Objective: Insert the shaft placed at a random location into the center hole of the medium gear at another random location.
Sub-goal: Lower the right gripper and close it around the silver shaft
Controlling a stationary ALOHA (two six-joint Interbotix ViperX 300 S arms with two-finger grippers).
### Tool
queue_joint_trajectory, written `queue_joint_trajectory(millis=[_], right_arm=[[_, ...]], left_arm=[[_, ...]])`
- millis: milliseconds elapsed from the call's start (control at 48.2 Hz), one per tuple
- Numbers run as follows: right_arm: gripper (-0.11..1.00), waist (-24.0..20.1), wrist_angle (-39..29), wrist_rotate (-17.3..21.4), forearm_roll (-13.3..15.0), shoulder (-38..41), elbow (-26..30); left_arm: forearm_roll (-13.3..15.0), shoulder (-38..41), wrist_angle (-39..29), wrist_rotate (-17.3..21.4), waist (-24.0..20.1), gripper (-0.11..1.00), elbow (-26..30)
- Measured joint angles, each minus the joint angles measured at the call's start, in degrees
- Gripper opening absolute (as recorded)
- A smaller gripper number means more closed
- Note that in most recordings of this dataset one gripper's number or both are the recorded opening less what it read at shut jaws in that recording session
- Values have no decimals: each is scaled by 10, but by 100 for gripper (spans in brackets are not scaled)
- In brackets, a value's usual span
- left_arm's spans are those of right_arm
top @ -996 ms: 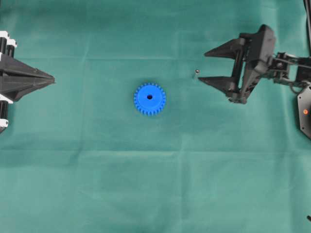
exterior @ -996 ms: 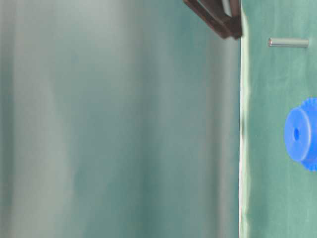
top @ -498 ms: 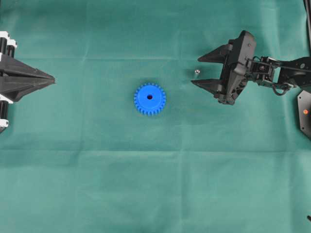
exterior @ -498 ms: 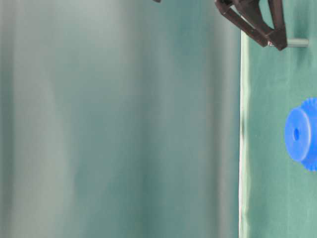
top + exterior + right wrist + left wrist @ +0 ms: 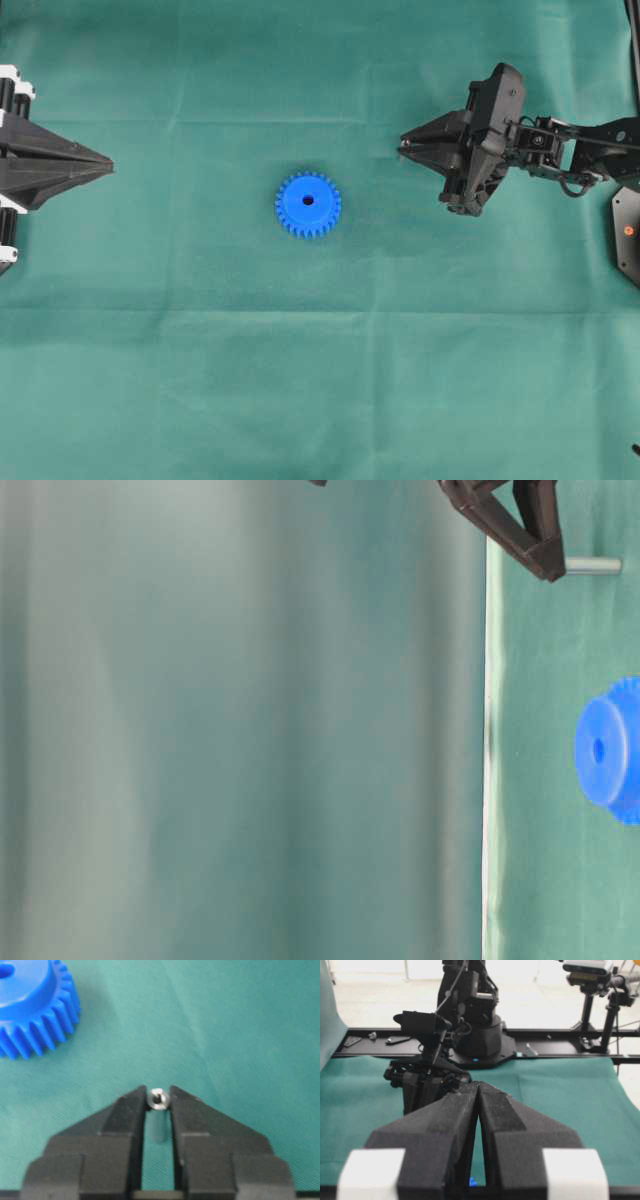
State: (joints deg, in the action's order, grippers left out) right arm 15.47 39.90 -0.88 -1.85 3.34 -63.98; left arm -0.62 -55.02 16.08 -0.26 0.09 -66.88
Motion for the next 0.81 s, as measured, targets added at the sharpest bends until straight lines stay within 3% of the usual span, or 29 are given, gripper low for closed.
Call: queue_joint_trajectory(millis=[436,809], right_arm=[[14,-5,-7,1,1,-6,1],[14,-25,-141,1,2,-107,32]], left_arm=[[0,1,-1,0,0,0,0],[0,1,-1,0,1,0,0]])
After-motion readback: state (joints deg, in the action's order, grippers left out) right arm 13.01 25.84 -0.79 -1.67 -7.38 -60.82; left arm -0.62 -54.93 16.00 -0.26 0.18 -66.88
